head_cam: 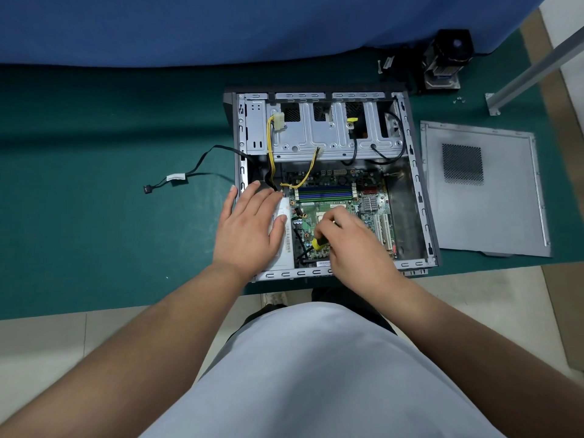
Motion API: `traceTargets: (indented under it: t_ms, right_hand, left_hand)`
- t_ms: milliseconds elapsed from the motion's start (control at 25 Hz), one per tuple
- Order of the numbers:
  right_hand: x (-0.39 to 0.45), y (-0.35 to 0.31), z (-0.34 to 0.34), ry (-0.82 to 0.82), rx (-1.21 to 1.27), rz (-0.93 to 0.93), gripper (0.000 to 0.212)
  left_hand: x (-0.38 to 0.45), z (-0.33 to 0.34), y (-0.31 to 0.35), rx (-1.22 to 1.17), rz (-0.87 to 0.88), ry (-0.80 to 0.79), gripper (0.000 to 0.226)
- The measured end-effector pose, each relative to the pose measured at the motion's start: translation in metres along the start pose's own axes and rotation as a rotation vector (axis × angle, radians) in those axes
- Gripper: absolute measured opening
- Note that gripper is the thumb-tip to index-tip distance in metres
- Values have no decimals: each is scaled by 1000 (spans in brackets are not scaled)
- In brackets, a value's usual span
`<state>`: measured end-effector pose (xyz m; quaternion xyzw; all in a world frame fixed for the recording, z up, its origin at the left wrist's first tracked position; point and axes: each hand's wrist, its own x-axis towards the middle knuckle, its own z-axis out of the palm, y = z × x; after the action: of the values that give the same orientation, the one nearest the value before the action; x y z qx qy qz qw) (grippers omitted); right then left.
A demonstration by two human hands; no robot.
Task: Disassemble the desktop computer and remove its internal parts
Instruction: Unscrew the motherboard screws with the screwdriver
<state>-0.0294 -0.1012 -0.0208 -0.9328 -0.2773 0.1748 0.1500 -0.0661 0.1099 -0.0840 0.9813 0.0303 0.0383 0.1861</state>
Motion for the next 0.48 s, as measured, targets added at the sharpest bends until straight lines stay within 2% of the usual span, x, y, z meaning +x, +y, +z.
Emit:
traceTargets:
  t_ms: [160, 320, 480]
  right_hand:
    - [-2, 7, 1, 35, 75, 30, 17]
    - [0, 11, 2, 22, 103, 4, 30]
    - [0, 8, 3, 37, 135, 20, 33]
  left_hand:
    - [0, 0, 0, -2, 1, 3, 46]
    - [0, -1, 0, 3, -2, -7, 47]
    - [0, -2, 1, 6, -5, -15, 47]
